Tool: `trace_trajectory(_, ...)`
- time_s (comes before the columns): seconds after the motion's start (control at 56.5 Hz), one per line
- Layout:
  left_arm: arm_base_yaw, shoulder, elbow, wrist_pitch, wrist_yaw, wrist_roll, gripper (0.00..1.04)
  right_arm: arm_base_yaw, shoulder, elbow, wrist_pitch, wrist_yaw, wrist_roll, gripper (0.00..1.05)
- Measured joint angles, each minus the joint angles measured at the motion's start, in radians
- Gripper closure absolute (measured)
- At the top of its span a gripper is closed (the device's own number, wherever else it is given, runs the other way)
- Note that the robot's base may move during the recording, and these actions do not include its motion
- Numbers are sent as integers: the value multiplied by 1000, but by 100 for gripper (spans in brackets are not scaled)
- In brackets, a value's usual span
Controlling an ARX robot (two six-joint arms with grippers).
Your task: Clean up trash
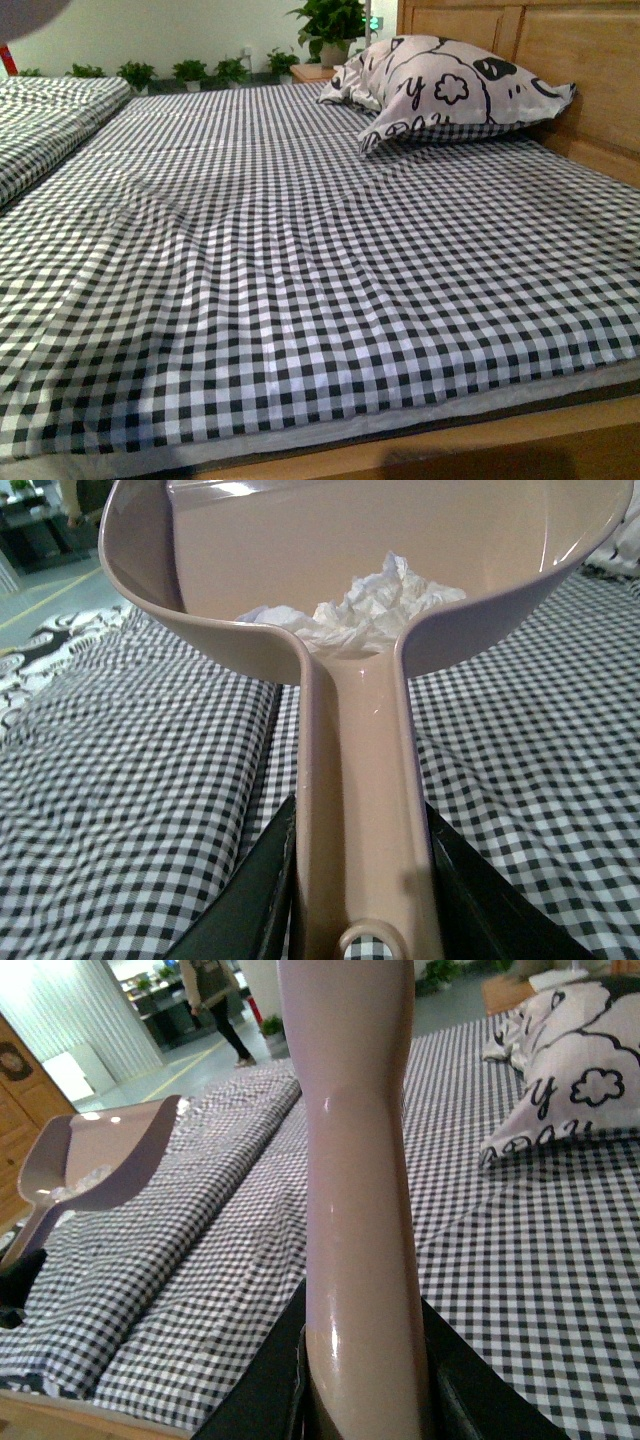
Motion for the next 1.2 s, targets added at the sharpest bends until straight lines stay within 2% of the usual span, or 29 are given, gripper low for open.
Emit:
trace_trajectory(0.195, -100, -185, 0, -101, -109, 34, 76, -63, -152, 0, -56, -82, 67, 84)
trace_trajectory(0.266, -146, -264, 0, -143, -176, 42, 76, -117, -203, 0, -60, -133, 105, 84)
trace_trajectory(0.514, -389, -448, -26, -189, -441, 72, 76, -222, -241, -3, 3, -220, 156, 84)
trace_trajectory(0.673, -513, -474, -47, -196, -529, 62, 76, -268, -233, -6, -36, -214, 139, 84)
trace_trajectory(0.779, -536, -475, -55, -196, -527, 58, 76, -279, -232, -6, -42, -205, 130, 84)
trace_trajectory(1.204, -536, -476, -58, -197, -535, 51, 76, -279, -232, -6, -43, -209, 126, 84)
